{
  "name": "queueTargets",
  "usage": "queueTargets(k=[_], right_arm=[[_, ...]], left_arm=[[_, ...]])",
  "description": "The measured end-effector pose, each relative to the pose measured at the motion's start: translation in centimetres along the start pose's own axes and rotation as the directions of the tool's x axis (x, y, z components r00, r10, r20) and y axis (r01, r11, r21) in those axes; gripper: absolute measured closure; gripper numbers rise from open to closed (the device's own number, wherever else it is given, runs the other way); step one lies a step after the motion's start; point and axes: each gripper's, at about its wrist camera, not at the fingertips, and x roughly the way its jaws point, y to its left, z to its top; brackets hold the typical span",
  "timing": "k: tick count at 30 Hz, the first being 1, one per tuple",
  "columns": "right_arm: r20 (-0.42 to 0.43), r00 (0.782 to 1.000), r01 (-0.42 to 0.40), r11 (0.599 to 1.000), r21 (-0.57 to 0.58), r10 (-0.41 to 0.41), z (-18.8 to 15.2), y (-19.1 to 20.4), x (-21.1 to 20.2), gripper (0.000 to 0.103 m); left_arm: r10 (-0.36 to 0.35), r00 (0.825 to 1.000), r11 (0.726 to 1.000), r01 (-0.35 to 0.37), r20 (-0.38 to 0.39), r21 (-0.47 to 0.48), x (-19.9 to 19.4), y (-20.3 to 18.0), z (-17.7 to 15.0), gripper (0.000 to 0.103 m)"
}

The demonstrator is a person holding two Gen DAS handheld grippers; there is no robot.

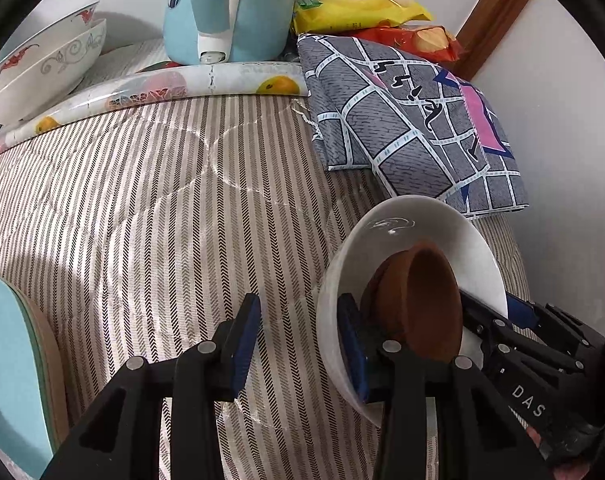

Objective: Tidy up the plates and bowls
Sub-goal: 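Grasp the white bowl rim with both tools, then carry the white bowl with both tools onto the stacked plates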

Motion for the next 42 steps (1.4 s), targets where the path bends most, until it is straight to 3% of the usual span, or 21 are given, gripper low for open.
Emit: queueTargets(k=[5, 9, 13, 16, 18, 42], right_arm=[[-0.003, 1.0, -0.012, 1.0, 0.023, 0.013, 0.0, -0.3, 0.1, 0.056], [0.024, 1.0, -0.021, 0.999, 0.024, 0.02, -0.2, -0.3, -0.2, 0.059], [0.048, 0.998, -0.036, 0.999, 0.027, 0.034, -0.5, 0.1, -0.5, 0.075], [0.063, 0.996, -0.066, 0.997, 0.025, 0.065, -0.5, 0.7, -0.6, 0.091], [0.07, 0.996, -0.055, 0.998, 0.023, 0.053, -0.5, 1.1, -0.7, 0.091], [0.11, 0.992, -0.07, 0.996, 0.056, 0.064, -2.5, 1.2, -2.2, 0.091]], left_arm=[[-0.008, 1.0, 1.0, 0.008, 0.003, -0.013, 0.0, 0.2, -0.1, 0.066], [-0.022, 1.0, 1.0, 0.023, 0.013, -0.008, -0.2, 0.2, -0.3, 0.071], [-0.053, 0.998, 0.999, 0.053, 0.024, -0.001, -0.4, -0.4, -0.4, 0.086], [-0.015, 0.999, 0.999, 0.013, 0.05, 0.037, -0.5, -1.4, -0.6, 0.09], [0.011, 0.998, 0.998, -0.016, 0.068, 0.066, -0.6, -1.9, -0.6, 0.091], [0.006, 0.996, 1.0, -0.007, 0.091, 0.01, -2.5, -1.5, -2.3, 0.093]])
